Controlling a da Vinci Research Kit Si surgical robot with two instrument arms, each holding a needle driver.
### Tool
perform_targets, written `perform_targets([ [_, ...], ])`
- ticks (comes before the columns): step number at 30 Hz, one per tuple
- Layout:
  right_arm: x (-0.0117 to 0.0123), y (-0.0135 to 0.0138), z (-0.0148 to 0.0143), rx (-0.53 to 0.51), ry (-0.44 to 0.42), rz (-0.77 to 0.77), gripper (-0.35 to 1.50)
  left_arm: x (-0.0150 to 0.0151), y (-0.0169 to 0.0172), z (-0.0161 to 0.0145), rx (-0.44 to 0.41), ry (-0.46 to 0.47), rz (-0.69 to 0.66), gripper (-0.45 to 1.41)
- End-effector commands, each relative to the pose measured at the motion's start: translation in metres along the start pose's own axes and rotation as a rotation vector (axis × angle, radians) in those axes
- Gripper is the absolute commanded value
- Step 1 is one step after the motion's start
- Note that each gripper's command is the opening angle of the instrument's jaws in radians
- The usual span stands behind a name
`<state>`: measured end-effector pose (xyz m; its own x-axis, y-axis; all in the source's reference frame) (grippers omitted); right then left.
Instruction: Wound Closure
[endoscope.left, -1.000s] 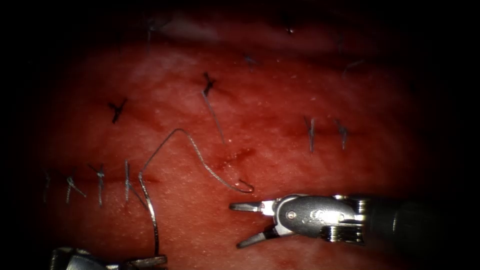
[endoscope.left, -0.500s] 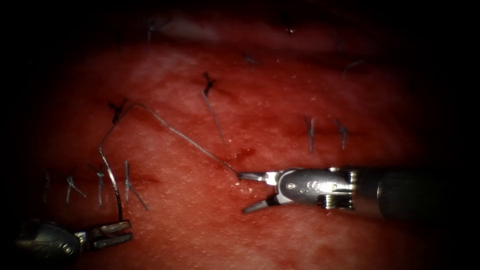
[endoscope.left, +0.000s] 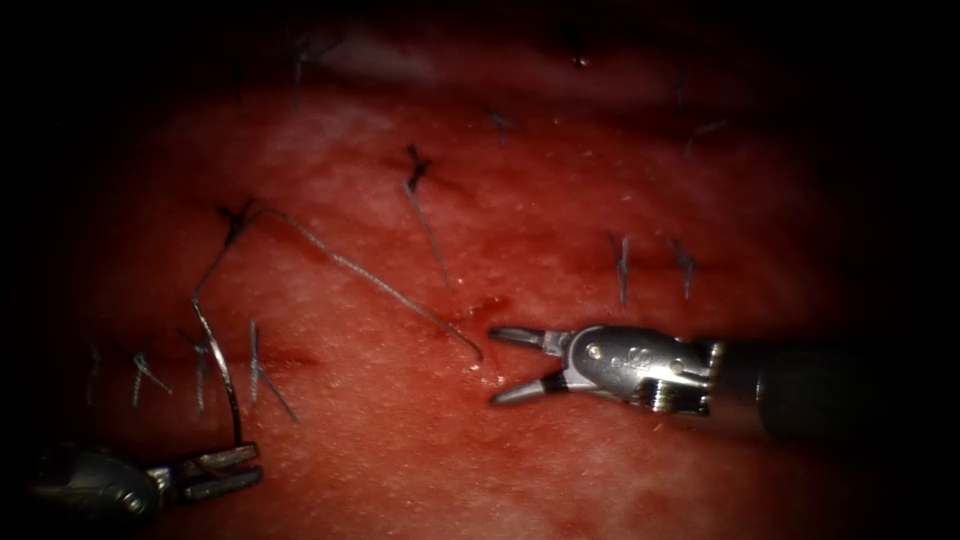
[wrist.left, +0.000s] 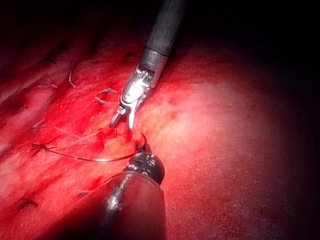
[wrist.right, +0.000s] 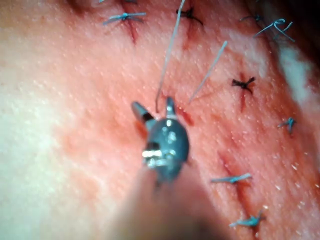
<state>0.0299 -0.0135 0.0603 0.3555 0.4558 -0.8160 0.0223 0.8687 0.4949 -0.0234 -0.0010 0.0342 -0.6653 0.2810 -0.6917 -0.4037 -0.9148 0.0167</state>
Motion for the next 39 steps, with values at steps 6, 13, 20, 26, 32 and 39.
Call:
perform_targets([
  [6, -0.0001, 0.0004, 0.0022, -0.035, 0.011, 0.013, -0.35, 0.0001, 0.0006, 0.0005, -0.004, 0.004, -0.001, -0.45],
  [13, 0.0007, 0.0002, 0.001, -0.059, 0.009, 0.025, -0.35, 0.0, 0.0006, 0.0005, -0.003, 0.003, -0.001, -0.45],
  [20, 0.0029, -0.0024, -0.0007, 0.004, -0.017, 0.026, -0.35, -0.0004, 0.0003, 0.0005, -0.004, 0.003, 0.0, -0.45],
  [26, 0.0034, -0.0033, -0.0005, 0.023, -0.028, 0.006, -0.35, -0.0006, 0.0002, 0.0004, -0.002, -0.001, 0.0, -0.45],
  [32, 0.0036, -0.0038, -0.0007, 0.069, -0.029, -0.01, -0.15, -0.001, 0.0001, -0.0001, -0.002, 0.001, 0.007, -0.45],
  [39, 0.004, -0.0018, -0.0033, 0.059, 0.036, -0.007, 0.96, -0.0023, 0.0002, -0.001, -0.009, -0.003, 0.0, -0.45],
])
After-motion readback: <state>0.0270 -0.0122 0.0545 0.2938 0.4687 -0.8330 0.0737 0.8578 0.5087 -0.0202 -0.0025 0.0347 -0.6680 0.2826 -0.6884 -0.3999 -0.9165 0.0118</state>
